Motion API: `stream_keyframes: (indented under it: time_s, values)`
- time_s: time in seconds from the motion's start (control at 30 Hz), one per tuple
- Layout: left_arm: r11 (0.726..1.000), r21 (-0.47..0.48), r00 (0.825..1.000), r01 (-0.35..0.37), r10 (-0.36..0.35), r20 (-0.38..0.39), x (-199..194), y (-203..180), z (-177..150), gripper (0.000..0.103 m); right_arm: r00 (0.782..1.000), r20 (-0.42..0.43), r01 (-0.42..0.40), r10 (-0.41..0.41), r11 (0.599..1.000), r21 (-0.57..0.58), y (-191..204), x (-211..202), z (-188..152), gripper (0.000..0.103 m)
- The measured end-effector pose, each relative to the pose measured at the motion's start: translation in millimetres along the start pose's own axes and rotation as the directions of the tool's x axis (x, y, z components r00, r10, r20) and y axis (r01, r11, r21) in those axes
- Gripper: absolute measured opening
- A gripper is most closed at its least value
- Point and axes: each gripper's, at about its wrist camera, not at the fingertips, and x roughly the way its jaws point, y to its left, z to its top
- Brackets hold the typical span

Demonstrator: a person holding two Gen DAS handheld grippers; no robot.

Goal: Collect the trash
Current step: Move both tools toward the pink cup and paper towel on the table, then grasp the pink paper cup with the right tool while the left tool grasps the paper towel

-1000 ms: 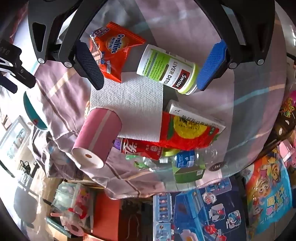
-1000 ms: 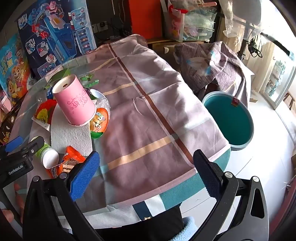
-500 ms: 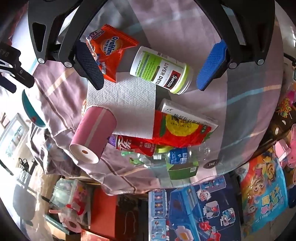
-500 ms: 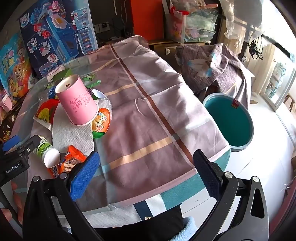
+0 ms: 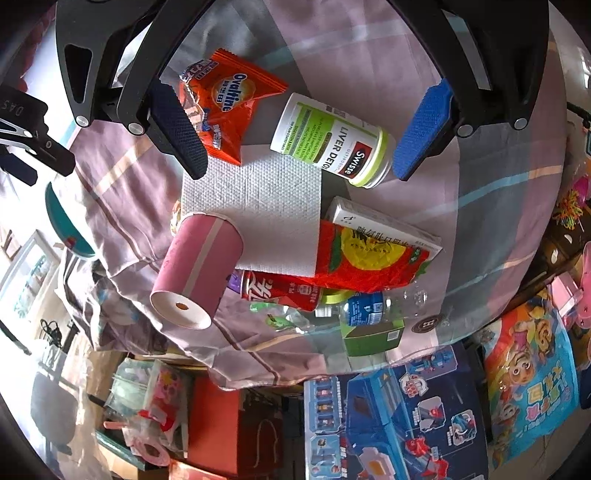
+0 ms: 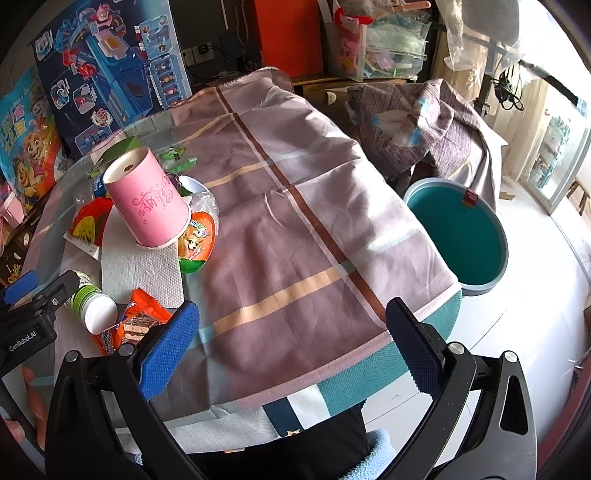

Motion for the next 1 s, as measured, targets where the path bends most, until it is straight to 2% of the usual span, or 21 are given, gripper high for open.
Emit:
stream_keyframes:
  time_s: [0.67, 1.0]
  values:
    - [0.999, 0.036, 1.0, 0.007, -0.007, 0.0, 5, -9, 7, 0.1, 1.0, -0.021, 0.014, -0.014, 1.0, 0.02, -11, 13, 3, 0.097]
    - [0.998, 0.064, 1.0, 0.012, -0.011, -0.016, 28, 2, 20, 0.1, 0.998, -0.053, -0.015, 0.014, 1.0, -0.013, 4, 27, 16, 0.097]
